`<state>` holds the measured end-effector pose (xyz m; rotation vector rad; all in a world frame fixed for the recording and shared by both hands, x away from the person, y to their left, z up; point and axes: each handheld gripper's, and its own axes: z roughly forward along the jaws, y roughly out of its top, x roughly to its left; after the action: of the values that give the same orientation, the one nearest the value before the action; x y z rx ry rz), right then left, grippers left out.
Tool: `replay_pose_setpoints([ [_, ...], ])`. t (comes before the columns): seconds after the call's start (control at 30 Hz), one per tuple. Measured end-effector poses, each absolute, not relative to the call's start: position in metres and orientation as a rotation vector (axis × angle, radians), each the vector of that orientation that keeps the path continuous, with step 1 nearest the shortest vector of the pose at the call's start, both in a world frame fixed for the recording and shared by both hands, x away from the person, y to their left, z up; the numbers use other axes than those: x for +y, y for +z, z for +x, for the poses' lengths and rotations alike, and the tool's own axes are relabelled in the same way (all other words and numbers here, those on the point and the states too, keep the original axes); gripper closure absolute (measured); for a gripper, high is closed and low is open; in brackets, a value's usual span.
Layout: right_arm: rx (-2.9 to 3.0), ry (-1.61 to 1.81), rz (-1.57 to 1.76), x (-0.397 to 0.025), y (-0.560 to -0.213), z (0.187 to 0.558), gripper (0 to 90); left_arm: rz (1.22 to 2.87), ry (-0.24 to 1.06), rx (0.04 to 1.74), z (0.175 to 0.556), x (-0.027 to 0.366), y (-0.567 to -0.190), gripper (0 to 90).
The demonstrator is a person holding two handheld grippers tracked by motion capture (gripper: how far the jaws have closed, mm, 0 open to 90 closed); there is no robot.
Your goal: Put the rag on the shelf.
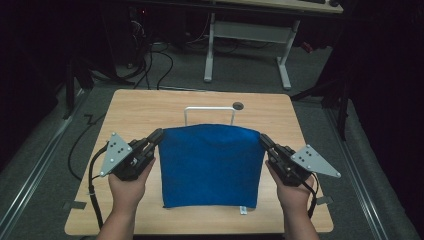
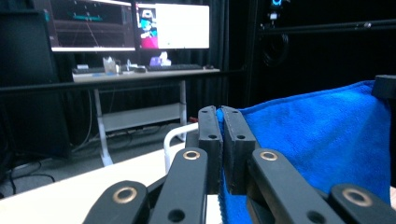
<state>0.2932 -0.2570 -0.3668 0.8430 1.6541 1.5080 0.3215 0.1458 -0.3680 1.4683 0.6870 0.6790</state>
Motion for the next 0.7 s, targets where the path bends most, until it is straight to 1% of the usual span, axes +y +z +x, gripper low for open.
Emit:
replay_pose_setpoints([
  [0.3, 1.632, 1.545, 0.821, -0.257, -0.358, 0.289, 89.1, 1.463, 0.684, 0.688, 0.328, 0.150, -0.363, 87.7],
  [0.53, 1.630, 1.531, 0.834, -0.260, -0.349, 0.303, 89.0, 1.472, 0.679, 0.700, 0.348, 0.150, -0.351, 87.7],
  [0.7, 1.631, 1.502, 0.836, -0.260, -0.340, 0.316, 89.0, 1.474, 0.702, 0.698, 0.364, 0.147, -0.338, 87.7],
])
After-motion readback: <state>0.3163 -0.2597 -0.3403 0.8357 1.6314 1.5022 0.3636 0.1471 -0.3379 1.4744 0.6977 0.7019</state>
